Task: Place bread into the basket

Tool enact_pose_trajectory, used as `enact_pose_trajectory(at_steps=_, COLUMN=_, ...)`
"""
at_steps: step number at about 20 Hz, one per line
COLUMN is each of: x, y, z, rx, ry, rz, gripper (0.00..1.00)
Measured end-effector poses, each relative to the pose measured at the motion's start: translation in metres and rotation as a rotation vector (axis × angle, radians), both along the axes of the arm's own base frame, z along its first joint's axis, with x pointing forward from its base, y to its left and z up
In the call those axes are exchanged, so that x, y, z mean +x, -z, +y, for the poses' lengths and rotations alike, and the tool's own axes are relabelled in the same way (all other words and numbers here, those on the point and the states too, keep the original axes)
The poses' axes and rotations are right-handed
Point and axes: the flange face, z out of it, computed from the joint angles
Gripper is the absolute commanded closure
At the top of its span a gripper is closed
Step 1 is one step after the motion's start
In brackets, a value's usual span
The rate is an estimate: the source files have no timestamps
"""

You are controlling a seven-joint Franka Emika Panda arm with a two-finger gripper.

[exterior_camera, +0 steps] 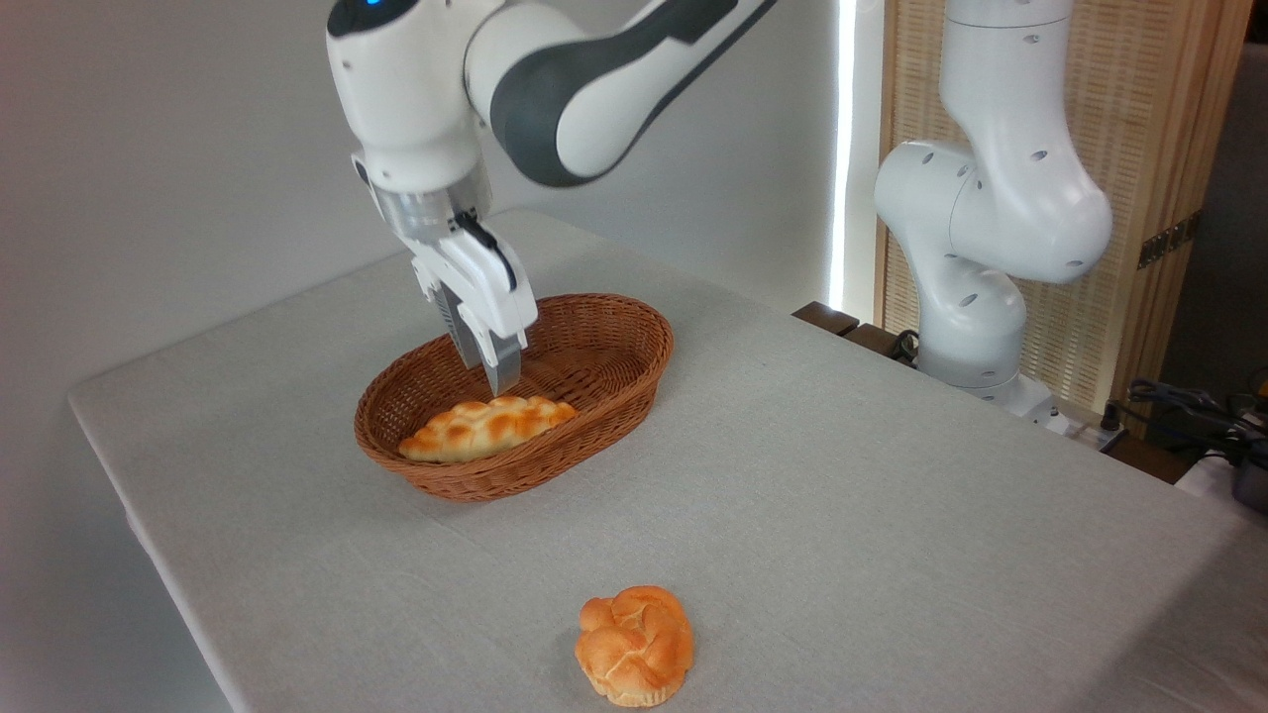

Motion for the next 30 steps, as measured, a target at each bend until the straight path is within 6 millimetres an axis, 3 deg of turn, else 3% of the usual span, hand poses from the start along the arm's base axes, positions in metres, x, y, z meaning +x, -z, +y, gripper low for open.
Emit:
enact_pose_trajectory(at_steps=4, x=0.007, y=-0.055, z=0.033, rx=0.068, ry=0.004, rz=-0.058, gripper=0.00)
enact_pose_trajectory(at_steps=6, x=0.013, y=-0.086, z=0.058, rx=0.098, ry=0.018, rz=-0.111, gripper=0.00)
enact_pose_trajectory(at_steps=10, x=0.020, y=-0.122, z=0.118, rx=0.105, ry=-0.004, rz=-0.157, gripper=0.00)
enact_pose_trajectory(at_steps=13, x=0.018, y=-0.140, z=0.140, rx=0.107, ry=-0.034, rz=-0.163, gripper=0.00)
enact_pose_trajectory(at_steps=19, x=0.015, y=-0.155, z=0.142, rx=0.130, ry=-0.026, rz=-0.152, gripper=0.00)
enact_pose_trajectory(at_steps=30, x=0.019, y=-0.140, z=0.136, rx=0.209, ry=0.003, rz=-0.110, gripper=0.00)
